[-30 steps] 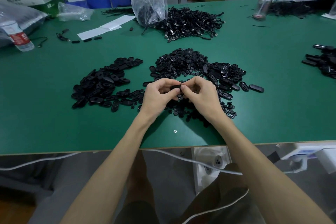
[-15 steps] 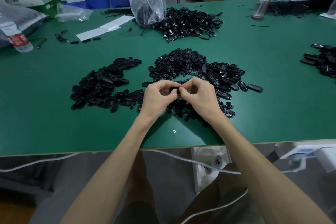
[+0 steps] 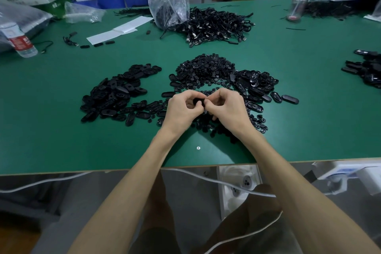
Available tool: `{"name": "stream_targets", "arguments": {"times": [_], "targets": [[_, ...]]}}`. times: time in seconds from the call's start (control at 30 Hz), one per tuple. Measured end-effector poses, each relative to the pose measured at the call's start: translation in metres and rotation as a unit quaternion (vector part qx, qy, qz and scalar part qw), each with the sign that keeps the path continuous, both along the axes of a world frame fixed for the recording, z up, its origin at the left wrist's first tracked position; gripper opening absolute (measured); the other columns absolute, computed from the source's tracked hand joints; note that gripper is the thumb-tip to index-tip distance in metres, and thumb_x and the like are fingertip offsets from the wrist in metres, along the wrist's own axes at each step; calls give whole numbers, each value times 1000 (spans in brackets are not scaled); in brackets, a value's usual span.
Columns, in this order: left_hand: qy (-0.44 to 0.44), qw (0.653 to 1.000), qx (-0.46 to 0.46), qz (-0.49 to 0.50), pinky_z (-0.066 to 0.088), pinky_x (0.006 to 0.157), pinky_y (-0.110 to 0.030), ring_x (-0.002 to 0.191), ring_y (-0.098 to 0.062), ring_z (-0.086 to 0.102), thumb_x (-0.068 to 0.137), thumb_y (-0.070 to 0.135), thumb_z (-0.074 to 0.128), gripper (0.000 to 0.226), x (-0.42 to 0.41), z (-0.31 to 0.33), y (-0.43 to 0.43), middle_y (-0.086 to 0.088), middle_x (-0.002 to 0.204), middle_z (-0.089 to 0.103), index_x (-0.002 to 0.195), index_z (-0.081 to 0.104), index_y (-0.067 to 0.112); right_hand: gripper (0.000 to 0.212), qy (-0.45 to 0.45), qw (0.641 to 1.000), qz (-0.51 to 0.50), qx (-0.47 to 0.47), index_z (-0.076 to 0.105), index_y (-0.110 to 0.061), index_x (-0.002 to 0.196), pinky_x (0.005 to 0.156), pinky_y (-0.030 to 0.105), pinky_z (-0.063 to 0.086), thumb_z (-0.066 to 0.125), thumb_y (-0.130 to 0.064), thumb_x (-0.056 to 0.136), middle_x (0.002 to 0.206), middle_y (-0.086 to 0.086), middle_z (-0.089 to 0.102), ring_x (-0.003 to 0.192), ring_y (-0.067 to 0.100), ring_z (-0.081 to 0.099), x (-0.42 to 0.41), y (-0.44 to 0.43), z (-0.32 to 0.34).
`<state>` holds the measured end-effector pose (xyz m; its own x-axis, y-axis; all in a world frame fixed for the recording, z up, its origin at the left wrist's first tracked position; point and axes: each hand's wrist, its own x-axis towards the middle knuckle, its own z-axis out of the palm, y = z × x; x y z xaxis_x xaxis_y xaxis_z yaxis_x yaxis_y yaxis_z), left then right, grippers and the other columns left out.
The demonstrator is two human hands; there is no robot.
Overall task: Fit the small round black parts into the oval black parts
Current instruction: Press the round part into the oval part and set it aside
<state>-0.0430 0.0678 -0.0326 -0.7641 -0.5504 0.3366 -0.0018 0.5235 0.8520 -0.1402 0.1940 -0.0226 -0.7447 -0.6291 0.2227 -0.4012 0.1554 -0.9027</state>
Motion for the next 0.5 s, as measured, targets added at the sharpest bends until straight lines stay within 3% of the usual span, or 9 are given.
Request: {"name": "stream_targets", "arguments": {"times": [0.2,0.5], "targets": [[7,1000,13,-16,61,81,-27,85,-15,76,93,-1,68,22,1,0,-2,0,97,79,107,79,12,4,-18,1000,-8,-14,71,-8,87,51,23,50,73,-10,90,67,-4,70,49,9,60,-1,1,0],[36,997,44,-42,59,77,-23,80,-14,77,94,-5,70,20,2,0,-4,-7,95,78,111,77,3,5,-26,999,-9,-28,71,-11,87,55,30,55,74,-13,91,73,1,72,55,11,62,-4,1,-3]]}}
